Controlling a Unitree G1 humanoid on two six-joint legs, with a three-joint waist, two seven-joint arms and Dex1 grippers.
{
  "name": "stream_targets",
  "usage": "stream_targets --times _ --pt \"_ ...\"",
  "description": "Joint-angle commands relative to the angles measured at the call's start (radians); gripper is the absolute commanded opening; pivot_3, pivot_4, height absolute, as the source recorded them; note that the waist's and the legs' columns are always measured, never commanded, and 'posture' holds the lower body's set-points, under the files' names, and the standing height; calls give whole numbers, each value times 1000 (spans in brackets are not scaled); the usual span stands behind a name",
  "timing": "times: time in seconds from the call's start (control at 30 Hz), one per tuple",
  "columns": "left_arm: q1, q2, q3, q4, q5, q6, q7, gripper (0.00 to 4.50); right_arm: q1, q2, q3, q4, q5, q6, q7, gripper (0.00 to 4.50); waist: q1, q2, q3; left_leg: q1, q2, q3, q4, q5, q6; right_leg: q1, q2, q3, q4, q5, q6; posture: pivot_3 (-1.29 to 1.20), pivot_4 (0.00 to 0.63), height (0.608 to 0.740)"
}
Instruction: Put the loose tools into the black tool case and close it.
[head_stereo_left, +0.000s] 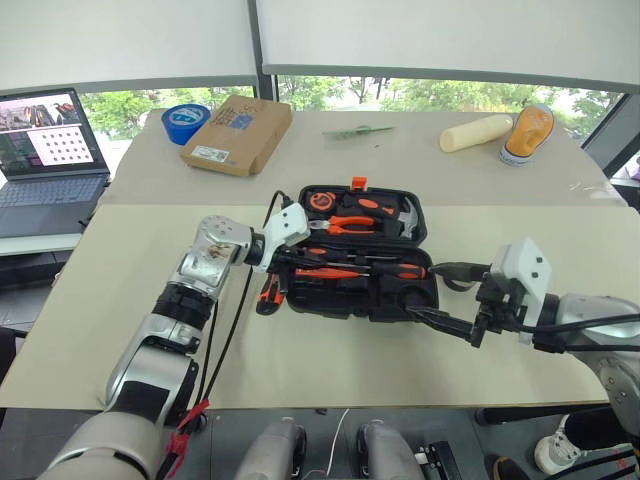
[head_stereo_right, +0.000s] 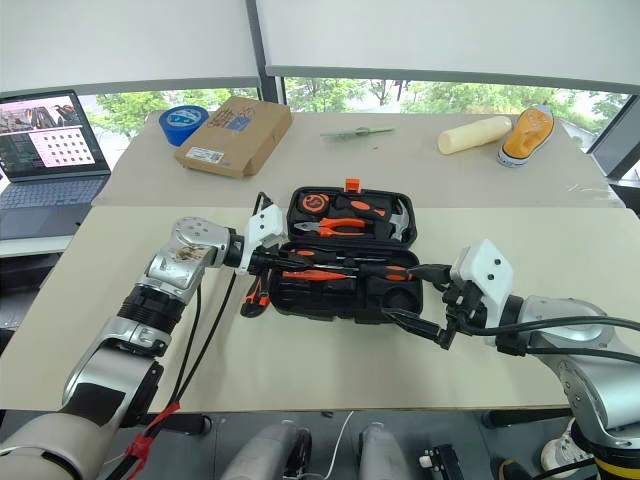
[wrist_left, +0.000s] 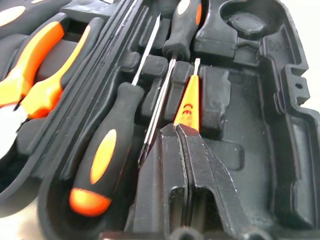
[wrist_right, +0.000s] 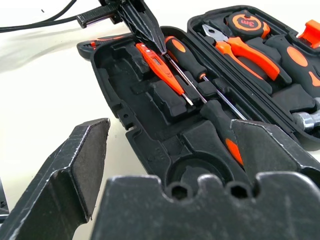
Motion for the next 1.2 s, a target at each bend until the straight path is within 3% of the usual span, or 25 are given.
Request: stream_targets --times 0.03,0.6,1.03,1.2 --pt "7 -4 -10 -19 2 -31 11 57 -9 5 -9 -14 5 -10 -2 4500 -2 0 0 0 0 0 0 0 0 0 0 0 0 0 0 0 150 738" --pt "15 -4 -99 108 100 -150 43 57 -23 7 -7 0 5 -7 -8 4500 -3 0 0 2 0 0 0 -1 1 2 0 0 0 0 0 0 150 738" --pt "98 63 -25 -143 48 -57 72 57 -27 5 1 21 -10 -22 2 4500 -6 1 0 2 0 0 0 -1 0 1 0 0 0 0 0 0 150 738" --pt "113 62 -43 -142 69 -40 116 57 -30 11 9 22 -12 -23 3 4500 -2 1 0 2 0 0 0 -1 0 1 0 0 0 0 0 0 150 738"
